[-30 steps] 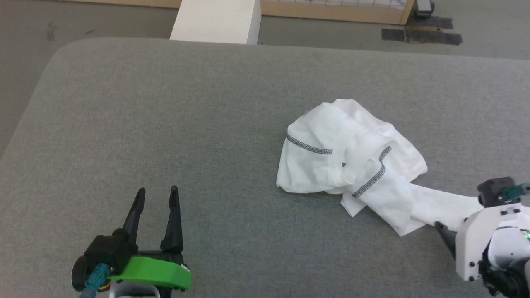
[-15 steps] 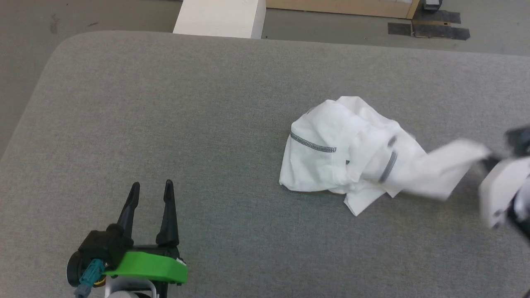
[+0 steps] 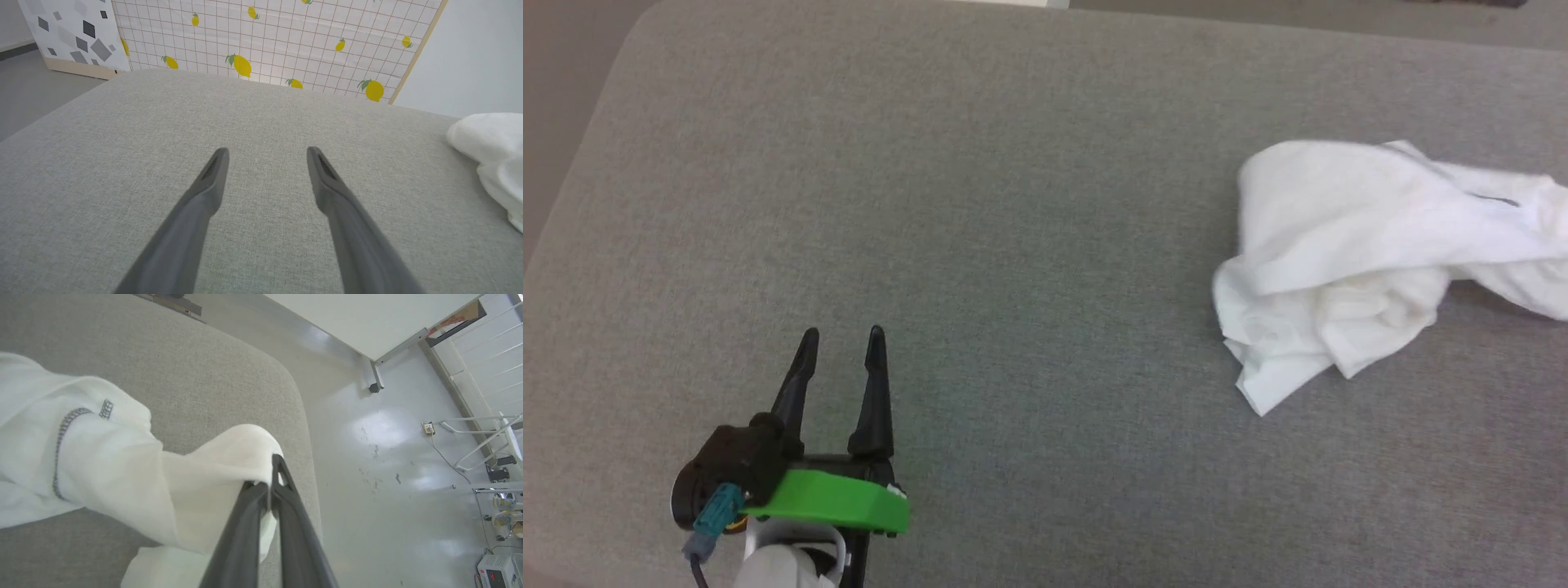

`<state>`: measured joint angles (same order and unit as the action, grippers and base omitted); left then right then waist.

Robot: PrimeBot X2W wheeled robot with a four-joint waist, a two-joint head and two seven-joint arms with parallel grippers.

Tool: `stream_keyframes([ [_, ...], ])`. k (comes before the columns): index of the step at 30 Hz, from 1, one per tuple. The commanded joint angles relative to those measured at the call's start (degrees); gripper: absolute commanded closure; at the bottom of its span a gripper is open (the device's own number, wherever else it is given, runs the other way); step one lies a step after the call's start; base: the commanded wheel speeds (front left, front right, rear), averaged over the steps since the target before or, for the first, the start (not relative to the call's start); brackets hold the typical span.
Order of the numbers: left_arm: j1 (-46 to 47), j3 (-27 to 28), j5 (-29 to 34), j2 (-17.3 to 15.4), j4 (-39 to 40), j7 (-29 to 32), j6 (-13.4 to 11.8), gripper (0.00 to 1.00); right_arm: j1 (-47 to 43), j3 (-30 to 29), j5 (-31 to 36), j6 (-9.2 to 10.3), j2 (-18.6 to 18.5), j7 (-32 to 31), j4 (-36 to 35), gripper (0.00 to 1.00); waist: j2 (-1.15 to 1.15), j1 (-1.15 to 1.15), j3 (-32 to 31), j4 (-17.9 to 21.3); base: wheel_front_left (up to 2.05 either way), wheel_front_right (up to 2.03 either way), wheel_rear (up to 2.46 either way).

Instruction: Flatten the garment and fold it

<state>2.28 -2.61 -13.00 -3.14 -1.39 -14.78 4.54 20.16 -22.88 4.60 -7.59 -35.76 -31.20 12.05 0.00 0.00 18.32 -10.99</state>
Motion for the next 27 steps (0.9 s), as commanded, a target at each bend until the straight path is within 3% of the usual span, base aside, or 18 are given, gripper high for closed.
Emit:
stream_keyframes([
  [1,1.2,-0.2,-0.4,0.2,-0.2,-0.2,0.2,0.00,-1.4,-0.1,0.8,0.10,2.6,0.8,1.2,0.81,0.00,0.00,2.0,-1.5,0.00,0.00,0.00],
  [2,1.4,-0.3,-0.3,0.3,-0.4,-0.2,0.2,0.00,-1.6,-0.2,1.3,0.10,3.7,1.3,1.8,0.53,0.00,0.00,2.2,-1.5,0.00,0.00,0.00],
  [3,1.7,-0.6,-0.3,0.3,-0.6,-0.2,0.3,0.00,-1.7,-0.3,1.9,0.10,4.9,1.9,2.7,0.00,0.00,0.00,2.4,-1.5,0.00,0.00,0.00],
  [9,2.3,-0.4,0.3,0.3,-1.3,-0.2,0.3,0.00,1.7,2.1,1.3,0.10,9.9,8.5,4.6,0.00,0.00,0.00,1.0,0.3,0.00,0.00,0.00],
  [14,1.1,0.4,0.6,0.3,-1.3,-0.2,0.3,0.00,3.3,4.8,-2.1,0.10,13.4,11.6,1.6,0.00,0.00,0.00,-3.2,2.5,0.00,0.00,0.00],
  [22,-3.5,1.7,1.2,0.3,-0.3,-0.2,0.1,0.00,-5.8,6.4,-6.5,0.10,21.4,12.6,-12.9,0.00,0.00,0.00,-9.5,4.5,0.00,0.00,0.00],
  [27,-6.5,1.8,1.7,0.2,1.3,-0.2,0.3,0.00,-15.4,6.2,-5.1,0.10,30.0,18.1,-21.8,0.00,0.00,0.00,-11.8,4.5,0.00,0.00,0.00],
])
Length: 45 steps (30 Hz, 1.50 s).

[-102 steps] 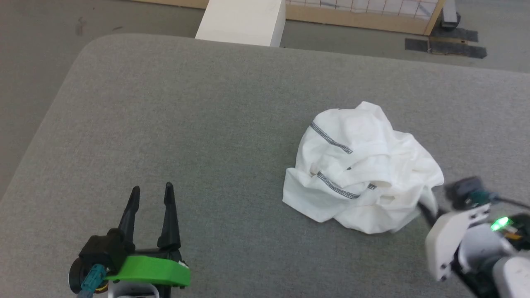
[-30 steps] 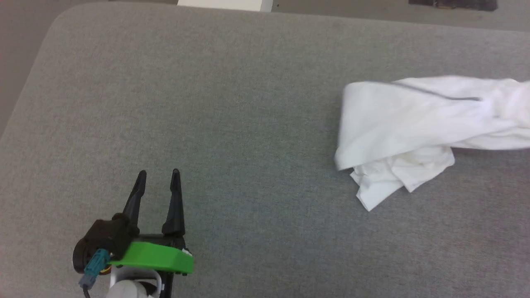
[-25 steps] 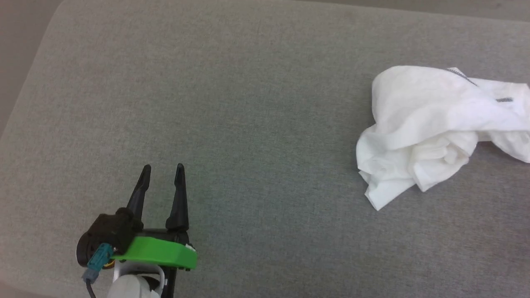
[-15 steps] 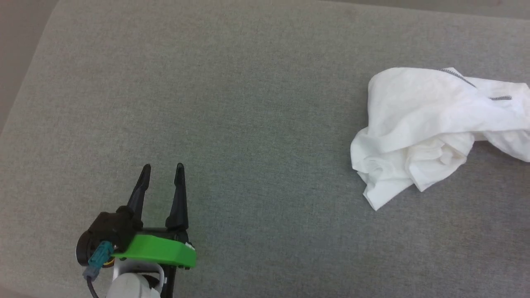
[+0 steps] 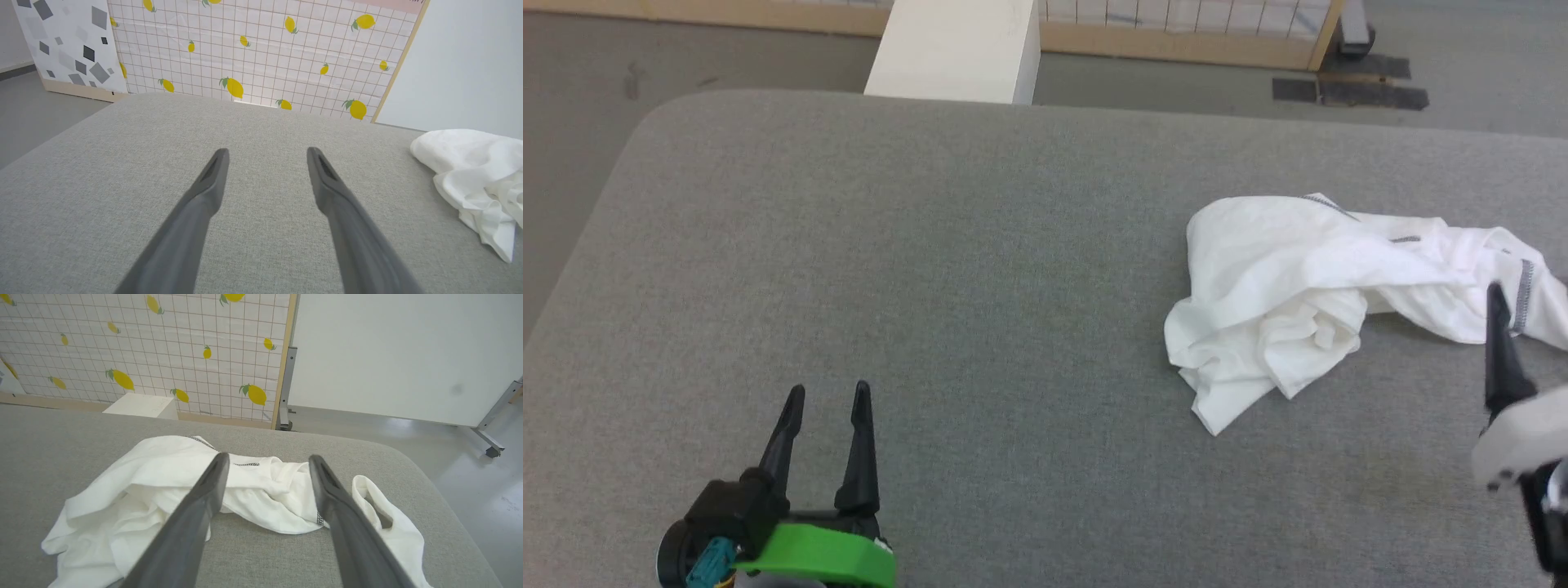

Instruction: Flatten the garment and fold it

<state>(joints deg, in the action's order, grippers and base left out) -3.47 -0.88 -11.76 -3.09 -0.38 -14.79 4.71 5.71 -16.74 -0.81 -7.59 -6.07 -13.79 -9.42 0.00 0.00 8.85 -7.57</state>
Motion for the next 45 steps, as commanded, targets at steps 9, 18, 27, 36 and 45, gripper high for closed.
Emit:
stream_keyframes([
  [9,-4.9,-1.1,0.1,0.2,2.4,-0.2,-0.2,0.00,-14.6,-1.2,-3.9,0.10,3.2,11.8,-1.1,0.00,0.00,0.00,-4.3,1.3,0.00,0.00,0.00],
  [18,6.5,-10.0,1.5,-0.8,4.7,7.7,1.8,0.00,-12.2,-1.4,-4.0,0.10,3.2,14.1,-0.4,0.00,0.00,0.00,-1.0,2.1,0.00,0.00,0.00],
  [27,27.1,-27.3,-0.5,-2.7,-2.8,23.2,2.7,0.00,-7.3,-1.6,-3.3,0.10,3.2,11.7,-5.5,0.00,0.00,0.00,7.5,3.5,0.00,0.00,0.00],
  [36,36.9,-36.9,-6.7,-4.2,-12.5,27.5,2.8,0.00,-4.3,-0.6,-4.2,0.10,3.2,11.3,-6.0,0.00,0.00,0.00,13.3,6.6,0.00,0.00,0.00],
  [45,41.1,-39.8,-8.5,-3.4,-24.8,27.3,2.8,0.00,-3.0,0.5,-5.1,0.10,3.2,12.5,-4.9,0.00,0.00,0.00,16.5,9.6,0.00,0.00,0.00],
])
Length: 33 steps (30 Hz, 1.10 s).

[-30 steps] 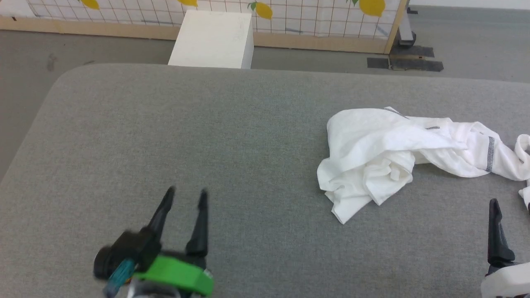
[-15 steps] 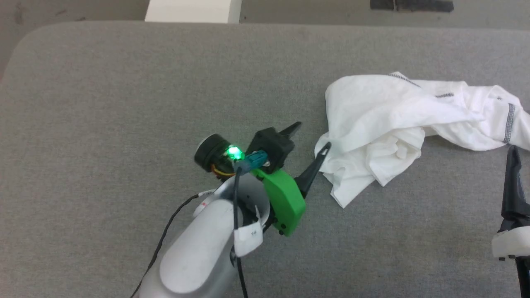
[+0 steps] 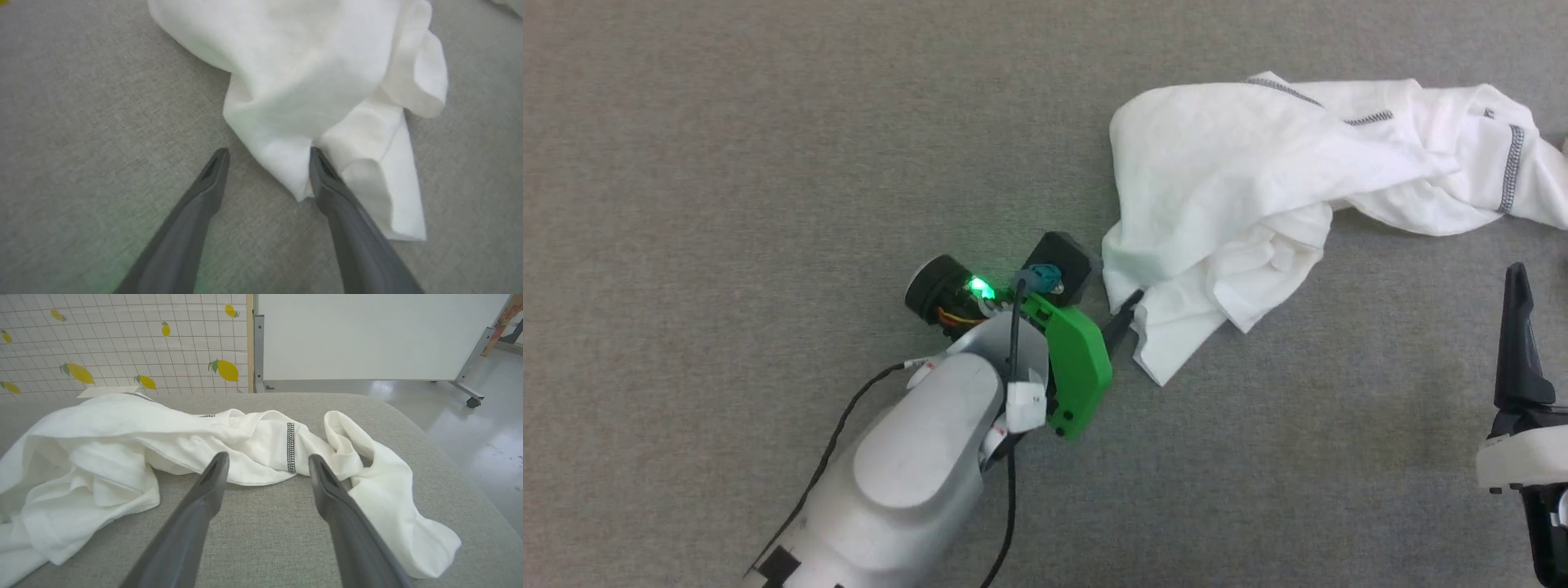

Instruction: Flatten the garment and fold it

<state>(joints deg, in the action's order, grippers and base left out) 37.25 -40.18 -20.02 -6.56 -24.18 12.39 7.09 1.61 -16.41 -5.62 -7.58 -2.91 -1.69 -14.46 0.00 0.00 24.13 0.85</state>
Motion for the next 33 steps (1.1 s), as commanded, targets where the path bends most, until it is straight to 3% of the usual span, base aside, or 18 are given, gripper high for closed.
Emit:
stream_keyframes([
  [1,0.8,-0.9,-0.4,0.3,-1.8,-0.3,0.4,0.38,1.2,0.1,-0.4,0.09,0.0,0.4,0.3,0.00,0.00,0.00,1.3,1.3,0.00,0.00,0.00],
  [2,1.1,-0.9,-0.8,0.5,-2.5,-1.0,0.4,1.00,1.3,0.1,-0.4,0.09,0.0,0.5,0.4,0.00,0.00,0.00,1.3,1.3,0.00,0.00,0.00],
  [9,2.2,-0.2,-4.2,0.3,-2.3,-4.2,0.4,1.00,0.8,-0.9,-0.6,0.09,0.0,0.8,1.7,0.00,0.00,0.00,-2.1,-0.3,0.00,0.00,0.00],
  [13,0.7,2.9,-6.1,-1.8,2.9,-5.3,-1.4,1.00,-0.2,-1.0,-0.8,0.09,0.0,0.6,2.4,0.00,0.00,0.00,-5.8,-2.0,0.00,0.00,0.00],
  [17,-3.9,7.8,-8.5,-6.1,13.4,-5.0,-5.5,1.00,-1.5,-0.9,-1.2,0.09,0.0,0.1,2.6,0.00,0.00,0.00,-9.2,-3.7,0.00,0.00,0.00],
  [25,-20.3,20.2,-10.0,-17.3,36.9,-3.8,-17.5,1.00,-3.7,-1.5,-1.5,0.09,0.0,-1.2,1.6,0.00,0.00,0.00,-11.8,-5.7,0.00,0.00,0.00],
  [29,-32.7,26.0,-10.8,-21.4,39.3,-4.2,-22.6,1.00,-4.8,-1.5,-1.7,0.09,0.0,-1.7,1.4,0.00,0.00,0.00,-12.5,-6.1,0.00,0.00,0.00],
  [33,-41.7,27.4,-13.4,-21.4,36.5,-5.6,-23.2,1.00,-5.6,-1.6,-1.7,0.09,0.0,-2.4,1.3,0.00,0.00,0.00,-13.3,-6.6,0.00,0.00,0.00],
])
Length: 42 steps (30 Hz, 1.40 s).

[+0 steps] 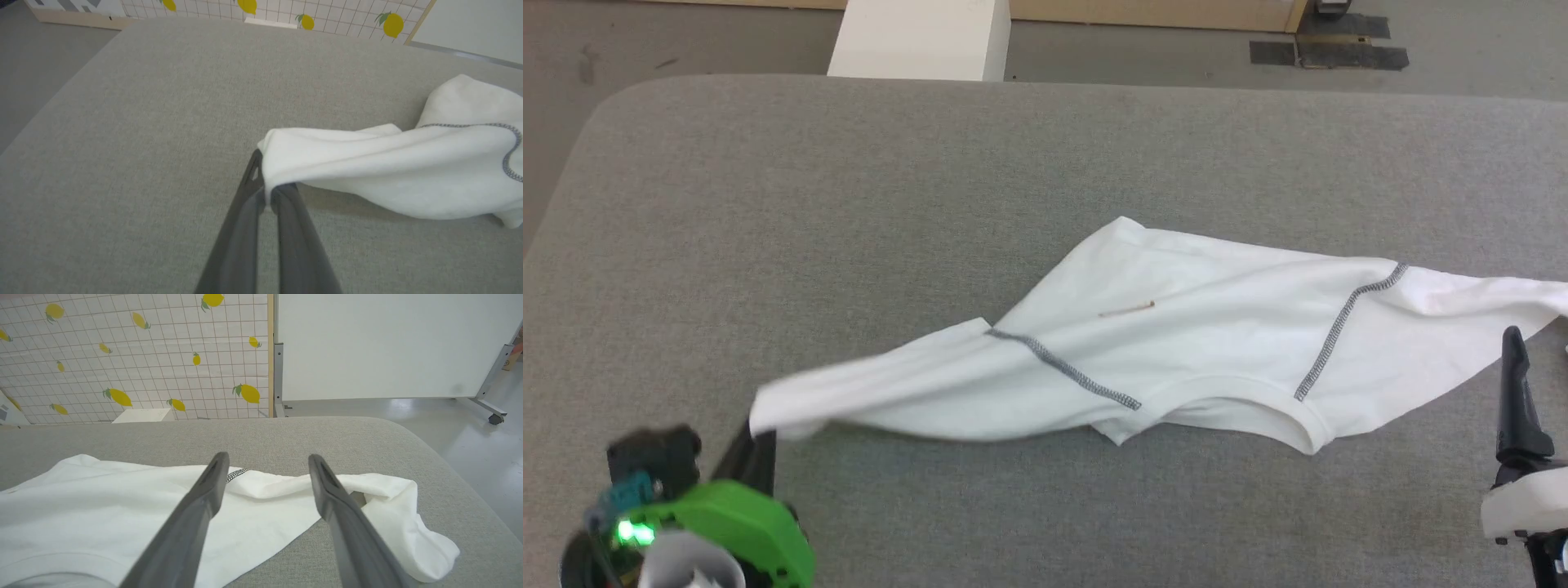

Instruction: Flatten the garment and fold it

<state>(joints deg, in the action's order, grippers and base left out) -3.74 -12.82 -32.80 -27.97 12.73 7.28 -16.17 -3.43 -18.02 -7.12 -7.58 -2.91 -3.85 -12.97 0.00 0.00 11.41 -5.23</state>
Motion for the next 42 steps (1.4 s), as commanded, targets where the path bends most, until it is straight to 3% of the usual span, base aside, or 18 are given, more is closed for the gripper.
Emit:
stream_keyframes([
  [1,-1.9,0.0,-1.2,0.4,-1.4,-0.7,0.2,0.87,-0.8,0.0,-0.2,0.09,0.0,-0.4,-0.2,0.00,0.00,0.00,-0.7,-0.6,0.00,0.00,0.00],
  [3,-3.6,-0.7,-1.9,1.1,-3.9,-1.3,0.8,0.00,-1.1,0.2,-0.1,0.09,0.0,-0.7,-0.2,0.00,0.00,0.00,-1.1,-0.8,0.00,0.00,0.00],
  [9,-2.9,-0.5,-4.1,4.0,-5.2,-4.3,1.9,0.00,-1.6,0.6,0.0,0.09,0.0,-1.6,-0.3,0.00,0.00,0.00,-2.4,-1.6,0.00,0.00,0.00],
  [15,1.4,0.5,-3.9,2.2,2.3,-4.6,3.8,0.00,-2.0,1.3,-0.1,0.09,0.0,-2.2,-0.8,0.00,0.00,0.00,-2.5,-1.6,0.00,0.00,0.00],
  [18,4.7,-1.4,-1.3,1.1,5.4,-3.3,4.2,0.00,-1.7,2.0,-0.3,0.09,0.0,-2.2,-1.1,0.00,0.00,0.00,-1.7,-1.0,0.00,0.00,0.00],
  [22,8.3,-6.9,0.1,1.8,6.3,-0.8,7.0,0.00,-1.6,2.2,-0.4,0.09,0.0,-2.2,-1.2,0.00,0.00,0.00,-0.2,-0.2,0.00,0.00,0.00],
  [25,10.4,-12.8,2.8,0.9,3.6,2.3,10.6,0.00,-1.4,2.4,-0.5,0.09,0.0,-2.1,-1.1,0.00,0.00,0.00,0.8,0.5,0.00,0.00,0.00],
  [30,13.0,-20.8,4.4,2.5,-2.8,5.5,15.9,0.00,-0.9,2.5,-0.7,0.09,0.0,-1.9,-1.1,0.00,0.00,0.00,2.2,1.3,0.00,0.00,0.00],
  [35,15.8,-25.8,7.3,4.7,-12.5,5.5,18.6,0.00,-0.1,2.6,-0.7,0.09,0.0,-1.8,-1.2,0.00,0.00,0.00,3.9,1.7,0.00,0.00,0.00],
  [42,20.5,-29.5,11.1,6.8,-23.4,3.9,20.3,0.00,1.0,2.5,-0.4,0.09,0.0,-2.0,-1.2,0.00,0.00,0.00,4.9,1.4,0.00,0.00,0.00],
])
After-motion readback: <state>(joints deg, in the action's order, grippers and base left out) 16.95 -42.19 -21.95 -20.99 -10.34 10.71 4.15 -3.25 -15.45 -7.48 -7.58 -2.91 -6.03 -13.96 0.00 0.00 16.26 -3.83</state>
